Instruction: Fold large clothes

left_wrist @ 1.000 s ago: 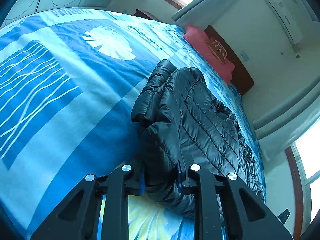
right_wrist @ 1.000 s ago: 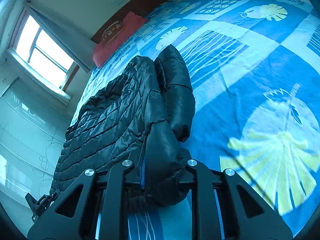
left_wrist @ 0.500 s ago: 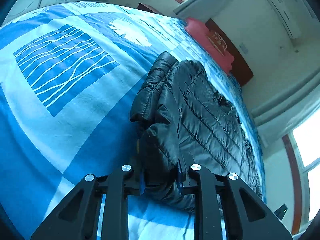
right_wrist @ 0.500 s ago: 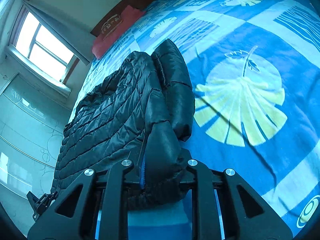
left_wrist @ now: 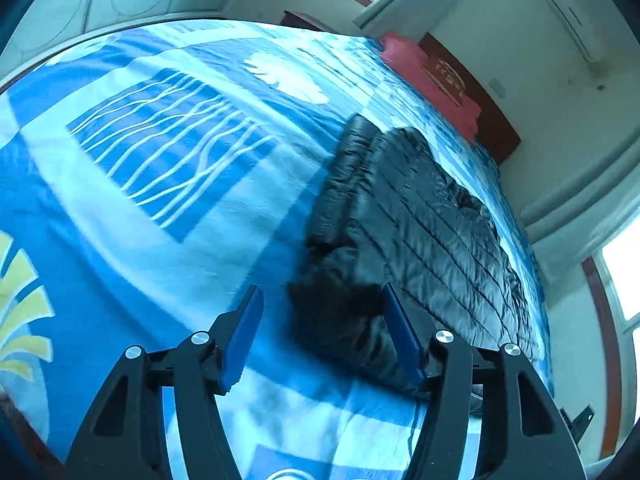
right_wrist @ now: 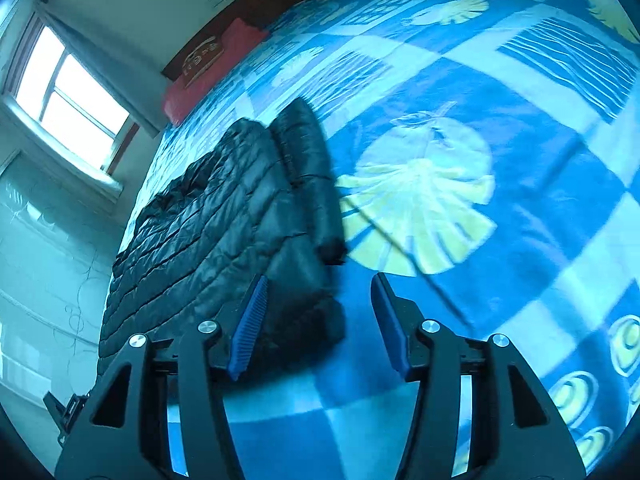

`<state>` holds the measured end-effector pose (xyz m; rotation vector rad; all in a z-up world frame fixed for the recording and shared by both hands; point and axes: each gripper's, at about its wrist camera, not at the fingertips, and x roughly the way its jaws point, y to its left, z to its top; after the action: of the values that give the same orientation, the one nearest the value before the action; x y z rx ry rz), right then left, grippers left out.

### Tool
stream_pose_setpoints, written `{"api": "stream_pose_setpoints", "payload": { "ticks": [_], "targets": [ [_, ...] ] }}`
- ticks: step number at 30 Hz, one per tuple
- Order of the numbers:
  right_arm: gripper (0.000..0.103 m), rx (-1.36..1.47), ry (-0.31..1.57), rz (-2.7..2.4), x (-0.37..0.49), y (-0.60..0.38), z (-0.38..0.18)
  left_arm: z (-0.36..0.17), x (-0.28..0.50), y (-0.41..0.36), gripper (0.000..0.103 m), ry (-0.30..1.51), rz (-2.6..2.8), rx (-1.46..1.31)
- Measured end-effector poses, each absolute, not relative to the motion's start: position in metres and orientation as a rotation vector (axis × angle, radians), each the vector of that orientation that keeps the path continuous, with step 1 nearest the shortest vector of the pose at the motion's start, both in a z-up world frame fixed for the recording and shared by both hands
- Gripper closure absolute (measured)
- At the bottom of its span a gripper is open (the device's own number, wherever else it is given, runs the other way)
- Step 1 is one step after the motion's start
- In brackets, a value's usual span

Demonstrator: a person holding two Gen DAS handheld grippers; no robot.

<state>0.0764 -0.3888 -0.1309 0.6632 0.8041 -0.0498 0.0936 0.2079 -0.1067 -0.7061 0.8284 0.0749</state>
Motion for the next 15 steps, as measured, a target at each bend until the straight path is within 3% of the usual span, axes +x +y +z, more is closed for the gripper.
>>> {"api": "stream_pose_setpoints", "payload": {
  "ticks": [9, 15],
  "targets": [
    [0.048, 0.595, 0.763, -0.145, 0.058, -0.394, -0.109, -0.117, 0.075, 0.243, 0.039, 0.875, 0.195, -0.739],
    [0.057, 0.442, 0.766, -0.082, 0.076, -0.348, -0.086, -0.103, 0.088, 0.246, 0.039, 0.888, 0.155, -0.677]
  ]
}}
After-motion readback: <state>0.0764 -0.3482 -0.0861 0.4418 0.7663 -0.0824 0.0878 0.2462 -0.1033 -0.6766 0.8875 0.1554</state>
